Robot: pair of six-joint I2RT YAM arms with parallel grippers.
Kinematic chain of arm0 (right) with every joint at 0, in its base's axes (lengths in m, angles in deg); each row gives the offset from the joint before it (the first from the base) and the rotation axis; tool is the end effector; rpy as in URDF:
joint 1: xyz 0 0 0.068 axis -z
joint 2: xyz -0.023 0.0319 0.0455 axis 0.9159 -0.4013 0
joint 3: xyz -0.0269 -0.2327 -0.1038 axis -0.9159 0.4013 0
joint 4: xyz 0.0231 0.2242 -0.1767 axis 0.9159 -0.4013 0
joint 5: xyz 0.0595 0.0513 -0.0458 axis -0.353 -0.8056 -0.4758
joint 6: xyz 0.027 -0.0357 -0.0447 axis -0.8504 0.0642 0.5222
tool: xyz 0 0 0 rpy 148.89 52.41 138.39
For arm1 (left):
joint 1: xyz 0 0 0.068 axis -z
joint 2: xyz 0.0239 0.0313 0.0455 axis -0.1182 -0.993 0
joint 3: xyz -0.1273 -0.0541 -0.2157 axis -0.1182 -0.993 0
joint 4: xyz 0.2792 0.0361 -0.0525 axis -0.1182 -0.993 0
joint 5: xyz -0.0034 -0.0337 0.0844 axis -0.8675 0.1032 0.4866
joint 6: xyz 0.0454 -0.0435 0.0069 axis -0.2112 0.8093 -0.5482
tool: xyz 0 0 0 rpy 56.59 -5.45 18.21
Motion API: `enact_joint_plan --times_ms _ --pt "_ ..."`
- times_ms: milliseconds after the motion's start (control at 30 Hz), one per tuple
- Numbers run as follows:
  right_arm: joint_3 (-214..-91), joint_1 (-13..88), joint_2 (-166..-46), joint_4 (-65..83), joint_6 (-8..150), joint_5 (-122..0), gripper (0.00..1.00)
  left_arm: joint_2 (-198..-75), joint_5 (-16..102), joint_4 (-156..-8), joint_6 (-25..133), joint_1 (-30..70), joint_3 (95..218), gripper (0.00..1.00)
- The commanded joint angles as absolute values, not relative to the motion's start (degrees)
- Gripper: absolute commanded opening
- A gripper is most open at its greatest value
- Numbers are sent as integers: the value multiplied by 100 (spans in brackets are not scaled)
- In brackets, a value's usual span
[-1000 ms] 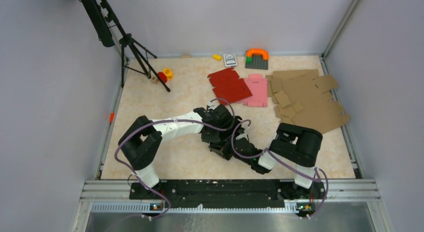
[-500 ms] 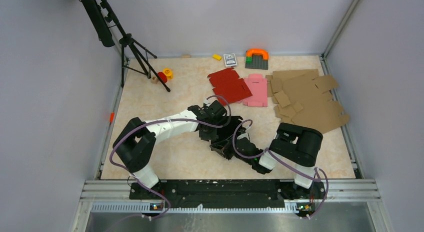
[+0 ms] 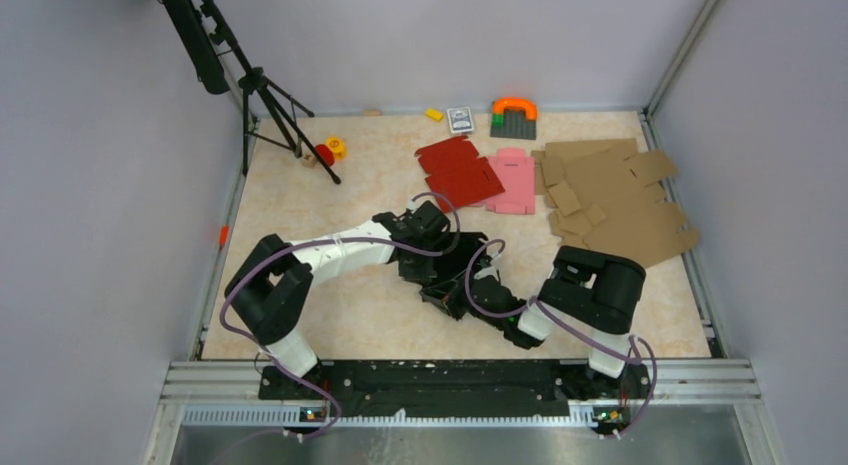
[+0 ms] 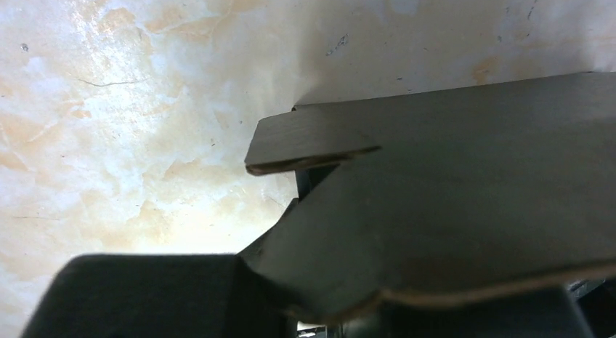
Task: Fold the paper box
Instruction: Fold the paper box at the center of the board.
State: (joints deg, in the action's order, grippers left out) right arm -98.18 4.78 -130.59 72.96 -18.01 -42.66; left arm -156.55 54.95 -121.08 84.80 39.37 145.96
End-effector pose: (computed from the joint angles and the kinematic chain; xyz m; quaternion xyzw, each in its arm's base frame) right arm 0.1447 0.2480 0.0432 0.2930 0.7684 0.5372 0.1875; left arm 0.2402 -0.2453 0.1417 0.0242 0.9851 -0.0933 0.1421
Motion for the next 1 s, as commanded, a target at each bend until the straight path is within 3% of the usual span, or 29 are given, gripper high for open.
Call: enact_joint_plan --times_ms 0,333,500,633,800,967 --pt "-9663 549 -13068 6945 -1697 -4048 0 -15701 5516 -12027 8399 3903 14549 11" --pt "-9556 552 -12542 7086 -1069 -3931 0 -15855 5846 -12197 8368 3893 14591 1" --pt "-9771 538 -11843 6263 -298 -3923 13 -15937 6023 -12331 8328 3901 14661 0" --pt "-9768 543 -11052 5492 305 -3802 17 -16032 6180 -12479 8251 3913 14782 0" --pt "-9693 552 -9406 3599 1282 -3410 19 -16067 6341 -12621 8101 3953 14901 0" --pt "-10333 608 -7963 398 2169 -2773 28 -16102 6479 -12704 7920 4046 14984 0"
